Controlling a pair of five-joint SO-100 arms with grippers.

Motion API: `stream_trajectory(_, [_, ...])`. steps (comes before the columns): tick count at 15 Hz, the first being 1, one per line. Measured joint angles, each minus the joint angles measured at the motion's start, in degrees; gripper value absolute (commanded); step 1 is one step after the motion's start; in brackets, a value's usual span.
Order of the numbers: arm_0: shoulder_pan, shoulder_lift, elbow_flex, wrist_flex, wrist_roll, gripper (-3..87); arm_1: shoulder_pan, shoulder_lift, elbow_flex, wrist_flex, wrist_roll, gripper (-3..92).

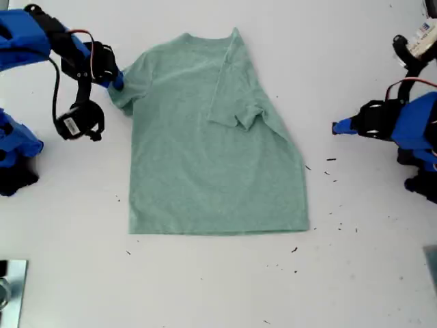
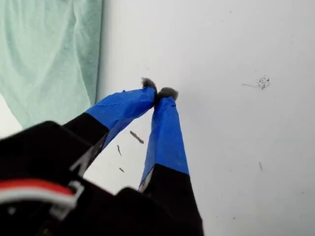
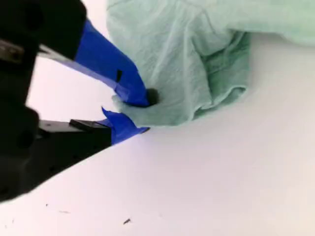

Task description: Fold t shirt

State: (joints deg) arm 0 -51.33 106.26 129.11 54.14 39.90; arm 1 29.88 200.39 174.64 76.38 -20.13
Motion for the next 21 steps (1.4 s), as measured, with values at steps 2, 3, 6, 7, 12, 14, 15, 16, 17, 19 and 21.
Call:
stream_trajectory(2, [1.76, 16.52, -2.37, 3.78, 0.79, -0.2, 0.0, 0.0, 0.0, 0.0, 0.0, 2.2])
stream_trajectory(3, [2.11, 22.68, -4.22, 4.04, 2.11, -0.2, 0.0, 0.0, 0.0, 0.0, 0.0, 2.2])
stream_trajectory(6, [4.75, 23.91, -5.27, 0.97, 4.57, -0.2, 0.0, 0.0, 0.0, 0.0, 0.0, 2.2])
stream_trajectory(7, [6.42, 21.09, -5.27, -2.37, 4.57, -0.2, 0.0, 0.0, 0.0, 0.0, 0.0, 2.2])
stream_trajectory(12, [20.57, -6.24, -19.51, -16.35, 2.81, -0.2, 0.0, 0.0, 0.0, 0.0, 0.53, 2.2])
stream_trajectory(14, [25.84, -22.85, -33.66, -19.07, 2.81, 21.6, -0.35, 0.0, 0.0, 0.0, 0.53, 2.2])
stream_trajectory(15, [26.19, -31.82, -41.57, -18.46, 2.81, 27.4, -0.62, 0.0, 0.0, 0.0, 0.53, 2.2])
stream_trajectory(16, [25.84, -39.55, -49.31, -14.59, 2.81, 31.3, -0.62, 0.0, 0.0, 0.0, 0.7, 2.2])
stream_trajectory(17, [25.58, -41.57, -53.35, -11.43, 2.72, 30.5, -0.7, 0.0, 0.0, 0.0, 0.88, 2.2])
stream_trajectory(19, [23.2, -39.11, -54.76, -2.81, 2.55, 24.5, -0.97, 0.0, 0.0, 0.0, 0.88, 2.2])
stream_trajectory(21, [17.84, -25.05, -53.26, 9.32, 2.29, 1.3, -0.97, 0.0, 0.0, 0.0, 0.88, 2.2])
